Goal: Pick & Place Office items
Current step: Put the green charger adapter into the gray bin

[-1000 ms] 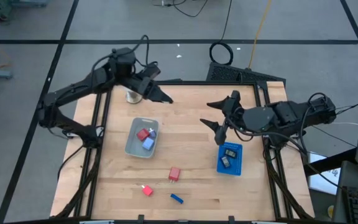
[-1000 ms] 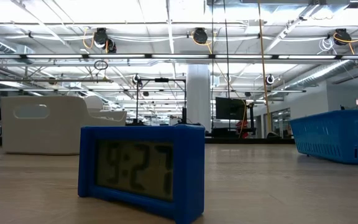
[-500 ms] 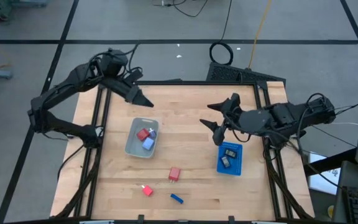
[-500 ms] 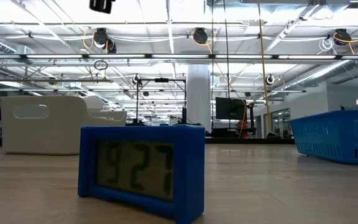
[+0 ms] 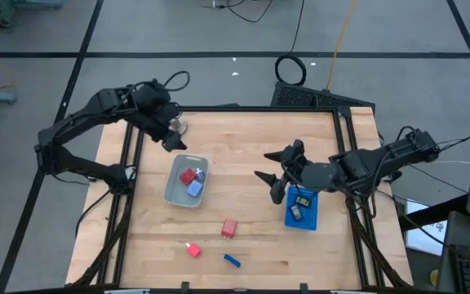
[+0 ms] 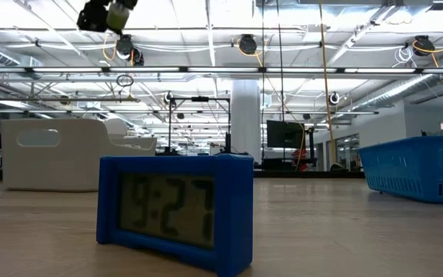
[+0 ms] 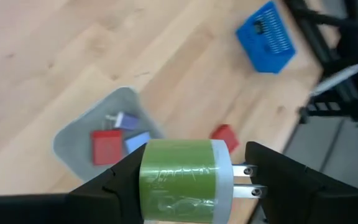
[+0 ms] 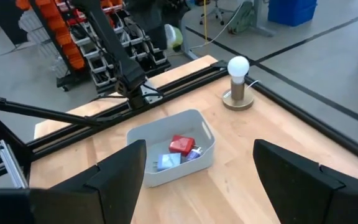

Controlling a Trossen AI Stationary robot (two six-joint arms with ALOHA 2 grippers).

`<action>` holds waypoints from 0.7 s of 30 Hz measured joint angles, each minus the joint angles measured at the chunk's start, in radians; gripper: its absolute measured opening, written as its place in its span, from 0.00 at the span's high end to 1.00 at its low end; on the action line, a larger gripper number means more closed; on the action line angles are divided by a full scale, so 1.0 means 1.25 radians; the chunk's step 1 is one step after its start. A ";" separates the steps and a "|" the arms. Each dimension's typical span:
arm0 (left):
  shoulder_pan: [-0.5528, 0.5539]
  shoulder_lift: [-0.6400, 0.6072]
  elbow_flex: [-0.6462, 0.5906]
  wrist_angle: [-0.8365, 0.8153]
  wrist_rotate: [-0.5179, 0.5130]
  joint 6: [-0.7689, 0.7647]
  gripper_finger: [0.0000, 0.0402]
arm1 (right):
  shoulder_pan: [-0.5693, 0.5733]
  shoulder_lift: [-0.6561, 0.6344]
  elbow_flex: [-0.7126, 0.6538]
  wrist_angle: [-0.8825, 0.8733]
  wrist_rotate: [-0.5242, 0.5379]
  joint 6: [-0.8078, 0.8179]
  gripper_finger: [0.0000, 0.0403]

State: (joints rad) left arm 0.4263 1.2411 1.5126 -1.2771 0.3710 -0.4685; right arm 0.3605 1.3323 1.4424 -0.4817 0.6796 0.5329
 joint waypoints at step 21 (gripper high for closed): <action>-0.175 -0.092 -0.545 0.380 -0.106 -0.174 0.42 | 0.002 0.000 -0.018 0.009 0.000 0.001 0.28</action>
State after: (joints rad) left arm 0.2079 1.1262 0.8311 -0.8023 0.2389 -0.6863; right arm 0.3626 1.3319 1.4200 -0.4706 0.6797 0.5345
